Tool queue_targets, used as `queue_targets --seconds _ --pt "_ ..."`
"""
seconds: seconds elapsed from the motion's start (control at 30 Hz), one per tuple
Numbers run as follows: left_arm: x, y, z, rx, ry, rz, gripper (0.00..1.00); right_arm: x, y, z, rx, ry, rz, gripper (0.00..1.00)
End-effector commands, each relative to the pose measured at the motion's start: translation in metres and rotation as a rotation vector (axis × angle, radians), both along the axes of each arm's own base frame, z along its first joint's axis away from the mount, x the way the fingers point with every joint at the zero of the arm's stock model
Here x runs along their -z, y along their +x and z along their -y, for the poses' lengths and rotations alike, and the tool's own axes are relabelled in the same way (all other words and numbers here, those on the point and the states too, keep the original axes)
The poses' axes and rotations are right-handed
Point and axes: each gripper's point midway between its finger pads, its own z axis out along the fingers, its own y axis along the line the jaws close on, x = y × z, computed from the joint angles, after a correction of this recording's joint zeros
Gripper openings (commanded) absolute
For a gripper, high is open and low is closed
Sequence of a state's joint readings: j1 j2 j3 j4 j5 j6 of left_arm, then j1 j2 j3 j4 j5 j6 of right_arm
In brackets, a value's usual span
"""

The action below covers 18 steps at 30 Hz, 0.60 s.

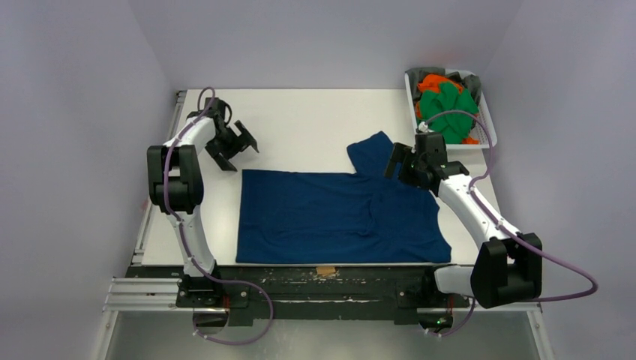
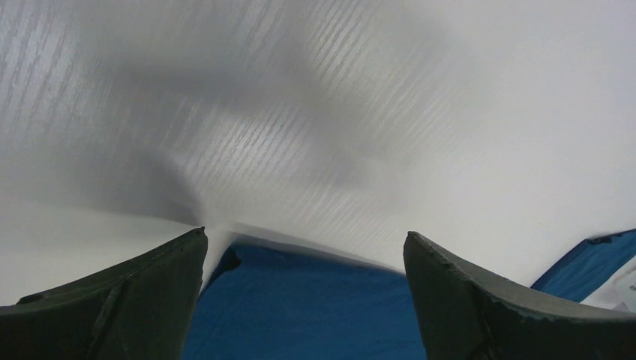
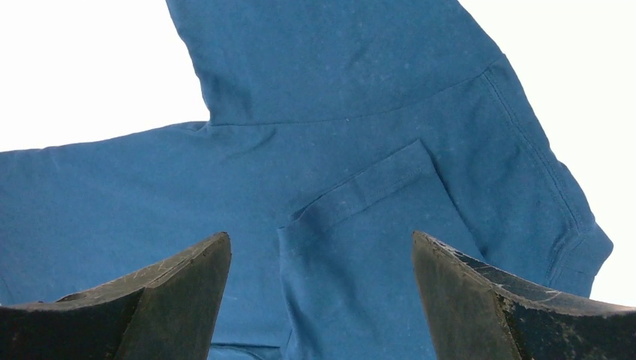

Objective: Fold and stack the t-shirts
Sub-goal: Grab the side of the flattened tshirt furthest away from the robot with both arms

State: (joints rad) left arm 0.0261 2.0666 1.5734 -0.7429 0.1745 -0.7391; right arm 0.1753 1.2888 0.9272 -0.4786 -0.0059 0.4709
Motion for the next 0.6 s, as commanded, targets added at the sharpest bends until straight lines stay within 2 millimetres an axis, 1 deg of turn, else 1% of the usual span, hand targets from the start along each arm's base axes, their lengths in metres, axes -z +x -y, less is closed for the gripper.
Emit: queue_targets --seconds 0.0,0.07,0.13,0.33,0.47,0.57 --pt "-0.008 -0.012 0.003 0.051 -0.020 -0.046 1.00 -0.010 0.005 -0.002 -0.007 0.023 0.064 0.88" --pt "-0.009 -0.012 0.005 0.049 -0.026 -0.026 1.00 -0.008 0.004 -0.002 -0.006 0.023 0.070 0.88" --pt "-0.010 -0.010 0.006 0.045 -0.034 -0.014 1.00 0.000 -0.001 -0.001 -0.007 0.020 0.061 0.88" --pt "-0.010 -0.011 0.007 0.030 -0.041 -0.017 1.00 0.048 -0.024 0.004 0.048 0.023 -0.048 0.87" --pt "-0.011 -0.011 0.007 0.025 -0.041 -0.016 1.00 0.071 -0.025 0.012 0.095 -0.013 -0.102 0.87" --pt "-0.010 -0.012 0.008 0.022 -0.047 -0.022 1.00 0.083 -0.023 0.026 0.164 -0.071 -0.146 0.87"
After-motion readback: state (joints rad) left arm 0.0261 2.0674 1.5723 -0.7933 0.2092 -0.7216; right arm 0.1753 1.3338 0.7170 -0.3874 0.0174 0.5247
